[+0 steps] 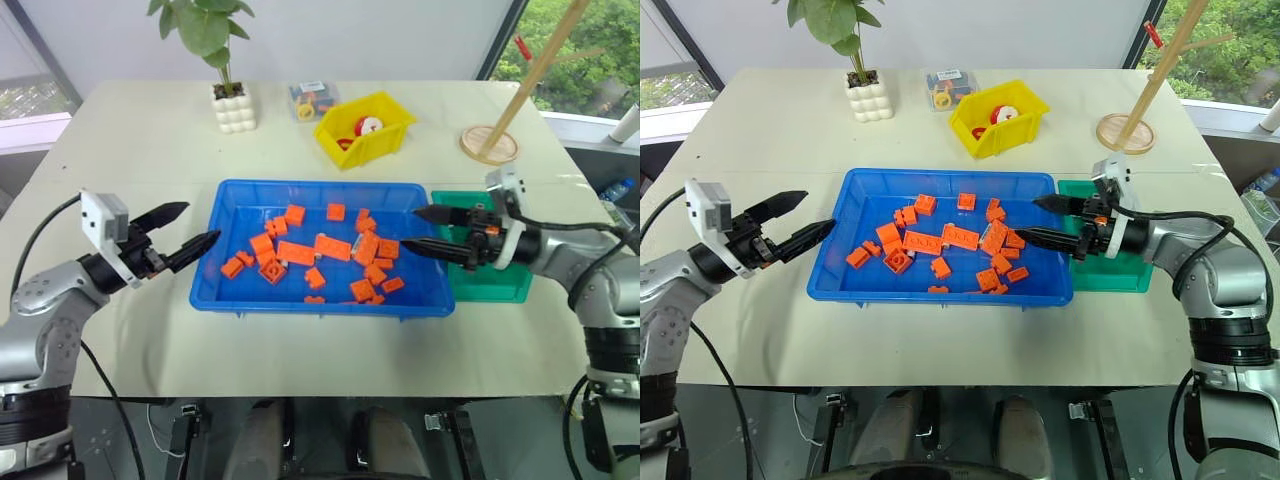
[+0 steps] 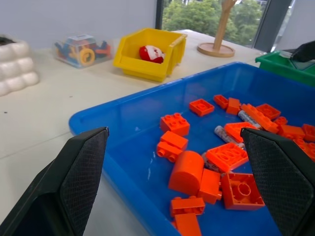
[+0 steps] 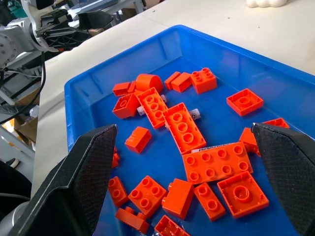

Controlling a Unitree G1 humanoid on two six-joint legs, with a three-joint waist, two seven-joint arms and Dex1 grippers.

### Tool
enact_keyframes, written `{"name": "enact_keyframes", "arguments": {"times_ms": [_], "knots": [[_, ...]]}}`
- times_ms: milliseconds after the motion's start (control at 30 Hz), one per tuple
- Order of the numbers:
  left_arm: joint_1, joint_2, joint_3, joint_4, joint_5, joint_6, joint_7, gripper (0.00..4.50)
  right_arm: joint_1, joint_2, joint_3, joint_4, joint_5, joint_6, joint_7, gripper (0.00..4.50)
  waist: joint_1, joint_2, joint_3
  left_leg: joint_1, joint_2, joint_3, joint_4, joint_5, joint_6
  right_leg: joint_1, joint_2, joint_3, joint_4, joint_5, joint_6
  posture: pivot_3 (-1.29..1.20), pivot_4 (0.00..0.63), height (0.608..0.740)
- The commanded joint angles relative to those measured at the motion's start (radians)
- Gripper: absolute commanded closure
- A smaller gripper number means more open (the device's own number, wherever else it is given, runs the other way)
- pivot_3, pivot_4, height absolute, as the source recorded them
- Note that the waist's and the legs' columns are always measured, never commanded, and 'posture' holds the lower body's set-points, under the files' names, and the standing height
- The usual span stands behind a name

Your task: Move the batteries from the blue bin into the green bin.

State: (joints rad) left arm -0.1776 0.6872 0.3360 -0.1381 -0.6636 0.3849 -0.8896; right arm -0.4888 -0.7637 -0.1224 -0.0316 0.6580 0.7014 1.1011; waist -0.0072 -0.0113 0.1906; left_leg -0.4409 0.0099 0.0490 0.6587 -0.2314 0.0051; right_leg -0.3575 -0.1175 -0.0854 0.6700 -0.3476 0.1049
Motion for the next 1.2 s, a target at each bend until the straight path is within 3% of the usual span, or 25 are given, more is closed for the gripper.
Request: {"name": "enact_keyframes", "arguments": {"times_ms": [33, 1000, 1200], "knots": [[0.001, 0.009, 0.003, -0.042, -0.004, -0.007, -0.015, 0.00, -0.020, 0.000, -0.013, -0.023, -0.002, -0.025, -0.001, 0.01, -0.001, 0.000, 0.000, 0.000, 0.000, 0.000, 0.000, 0.000, 0.000, 0.000, 0.000, 0.000, 0.000, 0.000, 0.000, 0.00, 0.150, 0.739], [0.007, 0.006, 0.000, -0.081, -0.013, 0.034, -0.017, 0.00, -0.055, 0.049, 0.039, -0.007, -0.055, -0.065, 0.007, 0.01, -0.002, 0.000, 0.000, 0.000, 0.000, 0.000, 0.000, 0.000, 0.000, 0.000, 0.000, 0.000, 0.000, 0.000, 0.000, 0.00, 0.150, 0.739], [0.008, 0.017, 0.005, -0.088, -0.021, 0.047, -0.023, 0.00, -0.124, 0.104, 0.098, -0.011, -0.083, -0.107, 0.008, 0.01, -0.005, 0.000, 0.000, 0.000, 0.000, 0.000, 0.000, 0.000, 0.000, 0.000, 0.000, 0.000, 0.000, 0.000, 0.000, 0.00, 0.150, 0.739]]}}
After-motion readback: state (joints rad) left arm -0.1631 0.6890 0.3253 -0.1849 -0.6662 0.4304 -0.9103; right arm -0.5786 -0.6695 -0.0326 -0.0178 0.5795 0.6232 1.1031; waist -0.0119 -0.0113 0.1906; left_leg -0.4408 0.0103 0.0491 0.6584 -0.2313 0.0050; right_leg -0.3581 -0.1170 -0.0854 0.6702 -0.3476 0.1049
